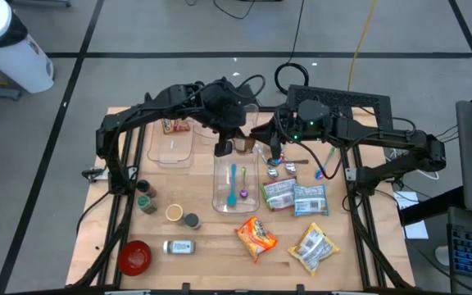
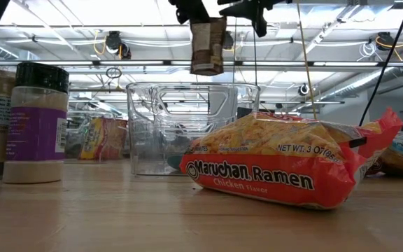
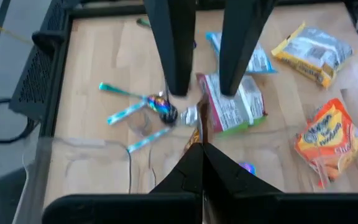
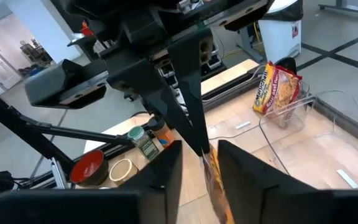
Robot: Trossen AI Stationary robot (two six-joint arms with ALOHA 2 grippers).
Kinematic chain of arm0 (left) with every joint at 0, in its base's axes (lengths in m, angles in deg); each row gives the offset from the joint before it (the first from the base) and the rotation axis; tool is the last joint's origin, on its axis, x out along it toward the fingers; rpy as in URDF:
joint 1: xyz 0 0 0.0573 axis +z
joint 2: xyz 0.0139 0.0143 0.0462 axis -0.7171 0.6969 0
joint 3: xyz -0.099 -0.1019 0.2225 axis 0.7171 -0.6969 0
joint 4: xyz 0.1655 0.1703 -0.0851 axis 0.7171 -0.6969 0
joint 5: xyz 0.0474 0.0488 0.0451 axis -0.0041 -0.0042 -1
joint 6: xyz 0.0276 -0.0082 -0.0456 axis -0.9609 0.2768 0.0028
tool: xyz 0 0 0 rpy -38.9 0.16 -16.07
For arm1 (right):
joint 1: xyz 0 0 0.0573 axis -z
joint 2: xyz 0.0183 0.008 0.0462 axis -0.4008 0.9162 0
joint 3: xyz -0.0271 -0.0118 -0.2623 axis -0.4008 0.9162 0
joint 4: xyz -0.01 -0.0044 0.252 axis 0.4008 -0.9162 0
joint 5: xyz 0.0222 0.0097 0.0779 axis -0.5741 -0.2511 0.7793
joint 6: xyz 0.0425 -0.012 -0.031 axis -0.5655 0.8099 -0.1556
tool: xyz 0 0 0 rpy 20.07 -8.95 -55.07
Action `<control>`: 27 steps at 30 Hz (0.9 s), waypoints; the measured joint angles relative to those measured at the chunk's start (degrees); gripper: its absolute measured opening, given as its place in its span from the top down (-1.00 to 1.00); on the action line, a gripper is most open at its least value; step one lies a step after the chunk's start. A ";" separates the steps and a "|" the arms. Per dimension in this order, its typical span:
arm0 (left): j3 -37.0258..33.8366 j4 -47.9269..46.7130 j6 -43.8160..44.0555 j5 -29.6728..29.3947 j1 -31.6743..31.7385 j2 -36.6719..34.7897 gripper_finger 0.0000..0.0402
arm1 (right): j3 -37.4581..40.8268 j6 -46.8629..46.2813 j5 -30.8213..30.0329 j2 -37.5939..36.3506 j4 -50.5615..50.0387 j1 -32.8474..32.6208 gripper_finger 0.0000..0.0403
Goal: Pick & Place Food Item
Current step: Put the brown seasoning pack into the top right transparent bin
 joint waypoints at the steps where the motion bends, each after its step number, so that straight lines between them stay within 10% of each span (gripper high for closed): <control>1: 0.00 -0.51 0.15 -0.60 0.15 -0.01 1.00 | 0.00 0.09 0.00 -0.06 -0.06 0.08 0.45; 27: 0.15 -5.87 4.07 -0.48 19.82 -5.64 1.00 | 0.00 -0.19 -0.24 -2.29 -0.72 6.19 0.20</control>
